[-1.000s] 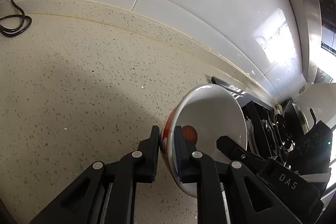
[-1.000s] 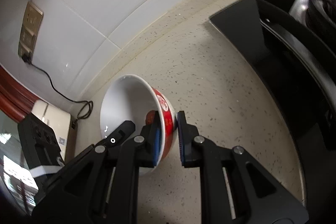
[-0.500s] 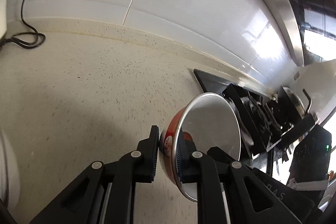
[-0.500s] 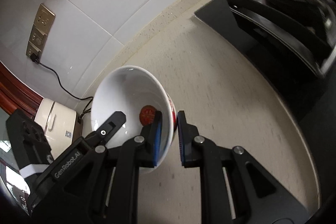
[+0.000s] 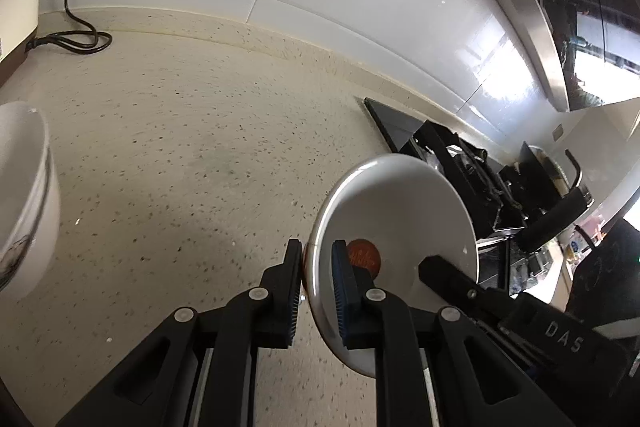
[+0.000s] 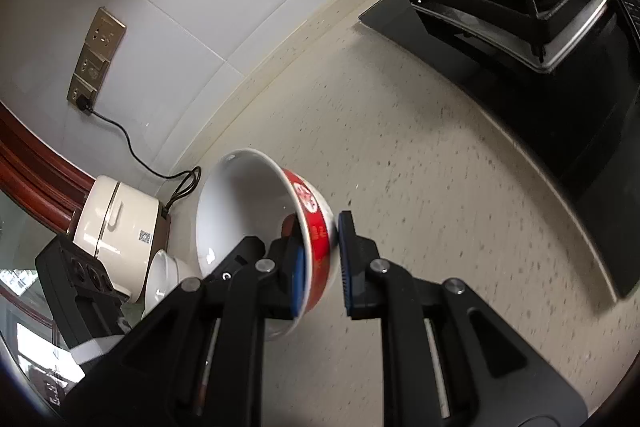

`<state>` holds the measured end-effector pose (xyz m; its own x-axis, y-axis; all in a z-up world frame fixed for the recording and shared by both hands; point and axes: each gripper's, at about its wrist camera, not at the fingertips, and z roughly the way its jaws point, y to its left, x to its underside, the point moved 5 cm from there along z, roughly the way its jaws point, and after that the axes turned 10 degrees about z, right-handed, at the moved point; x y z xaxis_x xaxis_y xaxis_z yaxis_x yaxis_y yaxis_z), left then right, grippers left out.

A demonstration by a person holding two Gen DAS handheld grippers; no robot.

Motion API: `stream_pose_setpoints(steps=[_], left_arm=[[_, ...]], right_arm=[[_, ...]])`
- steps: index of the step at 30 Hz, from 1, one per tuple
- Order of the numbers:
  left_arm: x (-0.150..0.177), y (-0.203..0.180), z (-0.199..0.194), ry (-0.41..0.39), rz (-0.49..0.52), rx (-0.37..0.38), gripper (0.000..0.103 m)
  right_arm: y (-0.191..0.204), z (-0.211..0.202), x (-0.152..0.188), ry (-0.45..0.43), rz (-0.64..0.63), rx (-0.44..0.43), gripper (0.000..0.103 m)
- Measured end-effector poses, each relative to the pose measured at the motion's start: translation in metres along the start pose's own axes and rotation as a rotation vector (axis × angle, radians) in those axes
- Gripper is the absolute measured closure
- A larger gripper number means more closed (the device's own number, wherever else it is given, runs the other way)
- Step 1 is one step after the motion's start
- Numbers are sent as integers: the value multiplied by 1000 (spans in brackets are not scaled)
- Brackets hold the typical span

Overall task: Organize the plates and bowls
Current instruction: 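Carry the red-banded bowl with both tools to the stacked bowls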

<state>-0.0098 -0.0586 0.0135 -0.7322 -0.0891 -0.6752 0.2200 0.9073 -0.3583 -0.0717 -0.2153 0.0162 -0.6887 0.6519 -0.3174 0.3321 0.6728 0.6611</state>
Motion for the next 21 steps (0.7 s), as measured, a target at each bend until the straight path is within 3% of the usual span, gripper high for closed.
stream_pose_setpoints(steps=[21], left_arm=[[-3,36,-91,-136,-28,-40,88]], right_arm=[[72,-23,56,-12,-117,-64,85]])
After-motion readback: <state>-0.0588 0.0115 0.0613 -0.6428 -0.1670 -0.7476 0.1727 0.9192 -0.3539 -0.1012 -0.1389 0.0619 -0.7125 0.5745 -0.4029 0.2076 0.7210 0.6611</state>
